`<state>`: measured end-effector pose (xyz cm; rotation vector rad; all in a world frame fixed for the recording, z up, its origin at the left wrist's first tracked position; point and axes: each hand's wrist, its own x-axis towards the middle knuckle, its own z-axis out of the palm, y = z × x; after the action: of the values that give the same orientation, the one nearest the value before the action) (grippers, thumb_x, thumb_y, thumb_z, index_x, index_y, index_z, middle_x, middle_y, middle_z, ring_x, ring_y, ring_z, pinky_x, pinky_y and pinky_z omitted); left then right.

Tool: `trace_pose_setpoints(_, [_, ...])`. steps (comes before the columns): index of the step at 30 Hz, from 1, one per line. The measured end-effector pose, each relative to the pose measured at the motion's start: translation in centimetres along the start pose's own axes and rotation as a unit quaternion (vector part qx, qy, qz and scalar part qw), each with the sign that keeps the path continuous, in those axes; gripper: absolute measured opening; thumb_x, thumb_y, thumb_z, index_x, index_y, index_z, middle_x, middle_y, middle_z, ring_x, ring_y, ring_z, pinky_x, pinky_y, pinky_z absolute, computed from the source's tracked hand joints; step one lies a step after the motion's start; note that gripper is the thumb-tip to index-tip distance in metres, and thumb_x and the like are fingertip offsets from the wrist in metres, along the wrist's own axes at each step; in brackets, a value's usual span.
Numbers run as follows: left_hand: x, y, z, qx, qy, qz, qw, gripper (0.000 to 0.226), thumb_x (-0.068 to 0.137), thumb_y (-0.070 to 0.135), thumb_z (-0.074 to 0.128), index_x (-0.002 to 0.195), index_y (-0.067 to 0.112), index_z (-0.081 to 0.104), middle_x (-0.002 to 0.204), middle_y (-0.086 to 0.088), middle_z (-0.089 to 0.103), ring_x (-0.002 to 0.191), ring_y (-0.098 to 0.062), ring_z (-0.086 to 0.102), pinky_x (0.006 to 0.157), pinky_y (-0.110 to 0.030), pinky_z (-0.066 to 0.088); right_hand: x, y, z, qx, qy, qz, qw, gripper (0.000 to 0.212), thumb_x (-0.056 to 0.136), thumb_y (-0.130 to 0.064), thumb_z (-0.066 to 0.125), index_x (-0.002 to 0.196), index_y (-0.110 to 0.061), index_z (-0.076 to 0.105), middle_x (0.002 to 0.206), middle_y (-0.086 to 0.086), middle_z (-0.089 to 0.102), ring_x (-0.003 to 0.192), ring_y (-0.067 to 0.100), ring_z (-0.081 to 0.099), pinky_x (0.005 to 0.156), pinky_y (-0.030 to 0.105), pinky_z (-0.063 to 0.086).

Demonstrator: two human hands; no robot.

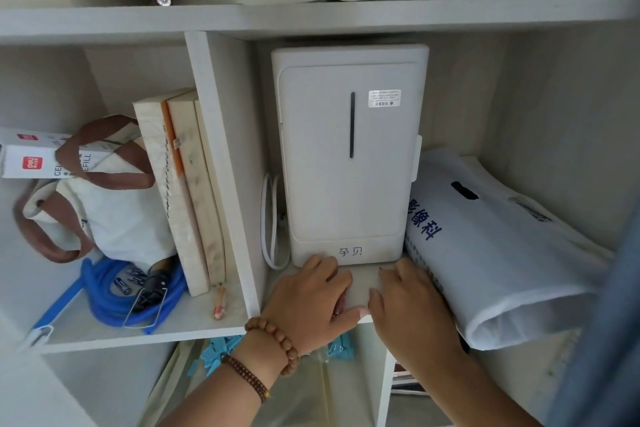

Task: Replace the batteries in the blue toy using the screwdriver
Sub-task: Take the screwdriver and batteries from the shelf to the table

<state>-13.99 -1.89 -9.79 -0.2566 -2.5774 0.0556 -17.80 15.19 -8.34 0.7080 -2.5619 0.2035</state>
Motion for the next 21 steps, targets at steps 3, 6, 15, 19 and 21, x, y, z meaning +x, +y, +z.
trace_pose_setpoints(3, [0.0,0.1,0.0,-0.011,0.017,-0.021,1.0,0.054,0.085,0.074,0.046,0.084,0.021,0.059,0.084,0.006,0.056,0.079,-0.013,0.054,0.054,-0.031,0.054,-0.2,-0.2,-0.7,-0.005,0.004,-0.011,1.0,0.027,0.066,-0.022,0.082,0.053,-0.008,0.064,0.056,0.01,0.054,0.056,0.029,0.059,0.054,0.039,0.054])
trace_pose_setpoints(6, [-0.1,0.2,0.2,-0.017,0.021,-0.043,0.999,0.054,0.082,0.074,0.05,0.082,0.021,0.059,0.081,0.006,0.055,0.073,-0.012,0.052,0.056,-0.03,0.055,-0.1,-0.3,-0.2,0.0,-0.004,0.023,1.0,0.03,0.072,-0.025,0.079,0.053,-0.006,0.065,0.055,0.01,0.056,0.058,0.028,0.059,0.055,0.037,0.054])
trace_pose_setpoints(15, [-0.5,0.4,-0.5,-0.046,0.043,-0.085,0.994,0.044,0.078,0.065,0.058,0.08,0.021,0.058,0.077,0.006,0.053,0.068,-0.011,0.05,0.054,-0.026,0.052,-0.9,-0.3,1.3,0.094,-0.044,0.094,0.99,0.021,0.079,-0.014,0.078,0.062,-0.01,0.066,0.065,0.009,0.057,0.056,0.029,0.061,0.045,0.031,0.039])
trace_pose_setpoints(19, [-0.9,1.0,-1.3,-0.055,0.064,-0.079,0.993,0.043,0.08,0.062,0.058,0.08,0.019,0.058,0.075,0.005,0.053,0.069,-0.012,0.051,0.055,-0.027,0.051,-1.6,-0.5,0.5,0.102,-0.053,0.09,0.989,0.016,0.091,-0.023,0.067,0.079,-0.013,0.07,0.08,0.007,0.061,0.079,0.028,0.063,0.055,0.034,0.047])
trace_pose_setpoints(21, [-1.3,1.2,-1.8,-0.052,0.059,-0.077,0.994,0.044,0.081,0.062,0.057,0.083,0.018,0.058,0.078,0.005,0.053,0.071,-0.012,0.05,0.059,-0.027,0.052,-2.1,-0.7,-0.1,0.122,-0.034,0.079,0.989,0.015,0.096,-0.027,0.059,0.092,-0.017,0.07,0.09,0.004,0.061,0.09,0.025,0.062,0.064,0.033,0.05])
